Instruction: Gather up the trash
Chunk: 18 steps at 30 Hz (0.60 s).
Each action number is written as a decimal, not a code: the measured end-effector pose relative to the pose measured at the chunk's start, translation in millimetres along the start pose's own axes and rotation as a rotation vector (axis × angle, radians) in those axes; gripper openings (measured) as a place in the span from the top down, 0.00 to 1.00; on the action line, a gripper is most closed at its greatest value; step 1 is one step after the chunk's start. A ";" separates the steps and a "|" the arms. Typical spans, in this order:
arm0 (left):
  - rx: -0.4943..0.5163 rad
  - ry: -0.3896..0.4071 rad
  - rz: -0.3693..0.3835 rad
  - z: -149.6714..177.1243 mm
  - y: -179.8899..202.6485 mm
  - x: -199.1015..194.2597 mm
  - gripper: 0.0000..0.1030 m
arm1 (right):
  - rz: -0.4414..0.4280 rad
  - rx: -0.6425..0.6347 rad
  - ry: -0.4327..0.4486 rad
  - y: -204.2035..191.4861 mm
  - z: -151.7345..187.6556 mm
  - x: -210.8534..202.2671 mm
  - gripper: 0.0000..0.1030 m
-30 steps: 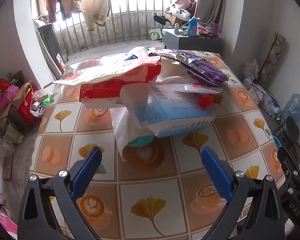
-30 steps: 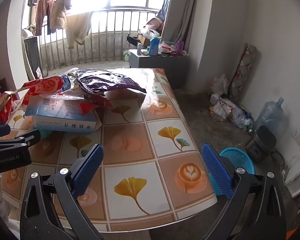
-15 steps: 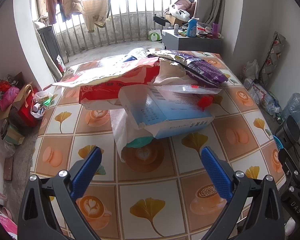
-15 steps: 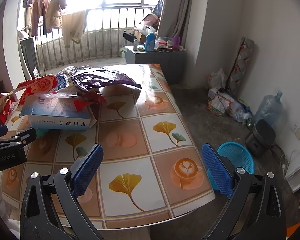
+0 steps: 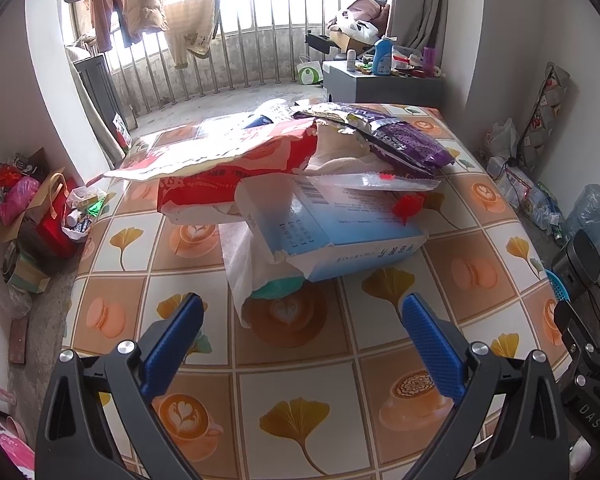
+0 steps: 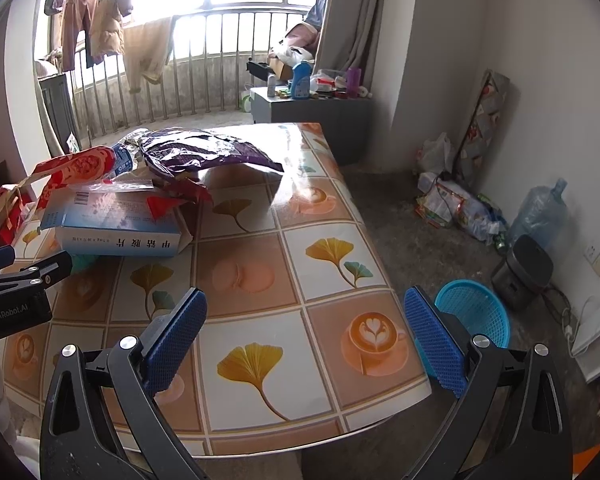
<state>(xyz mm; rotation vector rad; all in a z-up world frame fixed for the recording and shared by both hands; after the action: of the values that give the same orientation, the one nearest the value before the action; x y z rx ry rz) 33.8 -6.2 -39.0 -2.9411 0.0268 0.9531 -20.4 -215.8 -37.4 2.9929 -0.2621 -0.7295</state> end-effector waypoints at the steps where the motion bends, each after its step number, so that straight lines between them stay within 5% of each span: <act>1: 0.001 0.000 0.000 -0.3 0.1 0.2 0.06 | 0.000 0.000 -0.001 0.0 -0.1 0.7 0.08; 18: 0.005 0.004 -0.002 0.1 -1.5 0.2 0.06 | -0.001 0.000 -0.007 -0.9 1.1 2.0 0.08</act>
<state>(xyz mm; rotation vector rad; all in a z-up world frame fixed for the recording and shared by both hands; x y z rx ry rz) 33.9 -4.6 -39.1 -2.9384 0.0261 0.9453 -19.1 -215.3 -39.4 2.9916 -0.2605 -0.7397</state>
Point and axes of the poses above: each gripper's, at about its wrist camera, not at the fingertips, and x roughly the way its jaws point, y to its right, z to its underside, the point moved 6 cm from there along x, roughly the way its jaws point, and after that the axes turned 14 degrees about y, right-handed, at the moved point
